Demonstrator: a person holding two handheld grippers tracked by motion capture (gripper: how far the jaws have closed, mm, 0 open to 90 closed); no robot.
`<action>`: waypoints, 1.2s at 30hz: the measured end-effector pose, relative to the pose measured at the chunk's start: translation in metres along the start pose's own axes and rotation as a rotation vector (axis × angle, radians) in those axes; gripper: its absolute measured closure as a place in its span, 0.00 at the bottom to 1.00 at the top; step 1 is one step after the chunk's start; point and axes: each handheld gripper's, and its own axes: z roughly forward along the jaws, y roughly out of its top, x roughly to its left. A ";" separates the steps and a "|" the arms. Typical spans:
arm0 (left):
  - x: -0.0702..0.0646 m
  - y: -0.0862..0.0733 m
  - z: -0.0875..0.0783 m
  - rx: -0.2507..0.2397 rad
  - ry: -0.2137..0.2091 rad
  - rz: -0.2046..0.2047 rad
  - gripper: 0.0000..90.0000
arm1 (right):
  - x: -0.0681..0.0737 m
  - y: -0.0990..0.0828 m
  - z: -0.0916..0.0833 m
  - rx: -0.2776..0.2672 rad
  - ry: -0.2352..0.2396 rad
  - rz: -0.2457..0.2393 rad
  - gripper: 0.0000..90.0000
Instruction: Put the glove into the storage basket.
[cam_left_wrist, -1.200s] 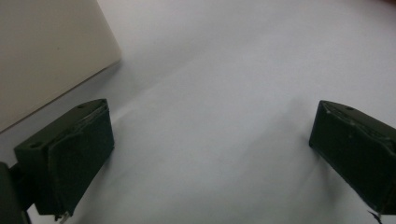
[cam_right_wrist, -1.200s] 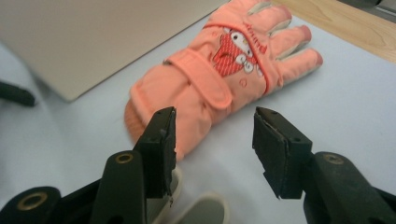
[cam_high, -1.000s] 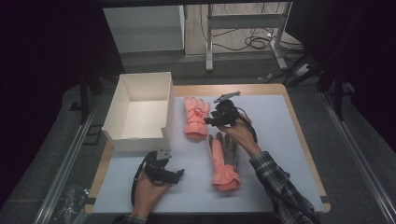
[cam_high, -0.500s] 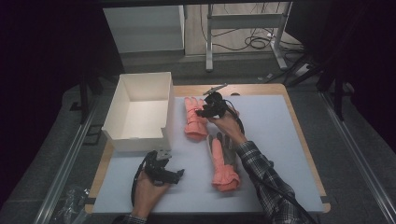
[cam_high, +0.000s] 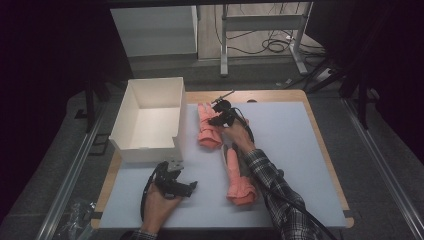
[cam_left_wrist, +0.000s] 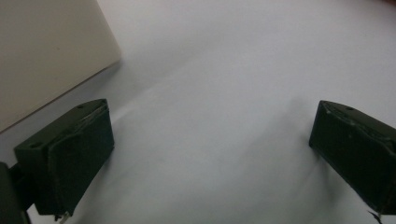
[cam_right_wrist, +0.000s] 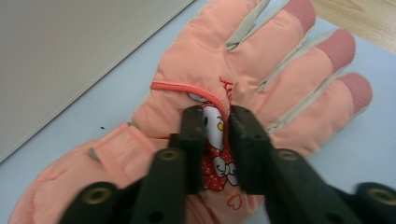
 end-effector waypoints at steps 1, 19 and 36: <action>0.000 0.000 0.000 0.000 0.000 0.000 0.00 | 0.000 0.000 0.000 -0.003 -0.004 -0.001 0.91; 0.000 0.000 0.000 0.003 0.001 0.003 0.00 | 0.006 0.011 -0.044 -0.075 0.017 0.015 0.96; 0.000 0.000 0.000 0.003 0.001 0.005 0.00 | 0.023 0.001 -0.097 -0.108 0.083 -0.020 0.95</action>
